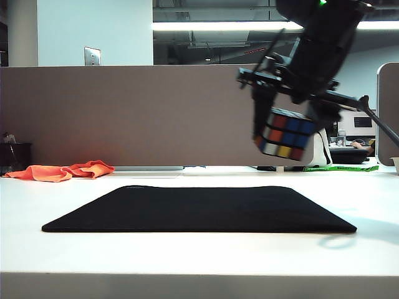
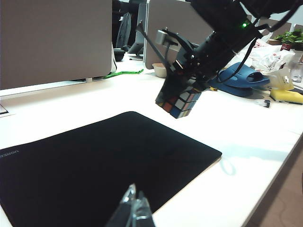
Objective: Pick up the cube on the right side of the mouse pad, then place it in the center of the mouse pad.
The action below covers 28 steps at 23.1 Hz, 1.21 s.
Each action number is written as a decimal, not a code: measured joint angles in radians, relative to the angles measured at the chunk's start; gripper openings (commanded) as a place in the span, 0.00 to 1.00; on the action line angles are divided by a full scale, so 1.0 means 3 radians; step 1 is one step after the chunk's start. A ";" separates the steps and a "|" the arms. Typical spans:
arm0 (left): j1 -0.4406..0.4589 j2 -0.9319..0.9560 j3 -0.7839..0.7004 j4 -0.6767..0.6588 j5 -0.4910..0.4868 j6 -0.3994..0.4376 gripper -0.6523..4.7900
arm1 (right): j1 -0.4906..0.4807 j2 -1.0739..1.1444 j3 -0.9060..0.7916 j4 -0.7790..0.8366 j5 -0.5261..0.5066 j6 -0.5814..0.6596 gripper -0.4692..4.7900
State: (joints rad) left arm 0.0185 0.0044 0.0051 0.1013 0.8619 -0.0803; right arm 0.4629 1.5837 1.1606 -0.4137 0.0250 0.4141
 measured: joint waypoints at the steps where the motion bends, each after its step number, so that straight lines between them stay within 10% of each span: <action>1: 0.0000 0.0000 0.0000 0.0000 -0.0010 0.0000 0.11 | 0.0088 0.0001 0.0000 0.0126 0.0000 0.0003 0.49; 13: 0.0000 0.0000 -0.0001 0.0000 -0.0032 -0.0010 0.11 | 0.0596 0.0752 0.0605 0.0516 0.0004 0.0164 0.49; 28: 0.0000 -0.0001 0.0000 0.0000 -0.0033 -0.0010 0.11 | 0.0851 0.1106 0.1101 0.0033 0.0910 0.0482 0.49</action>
State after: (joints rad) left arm 0.0185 0.0040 0.0051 0.1013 0.8520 -0.0834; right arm 0.7181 1.9156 1.4910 -0.4038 0.2981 0.5587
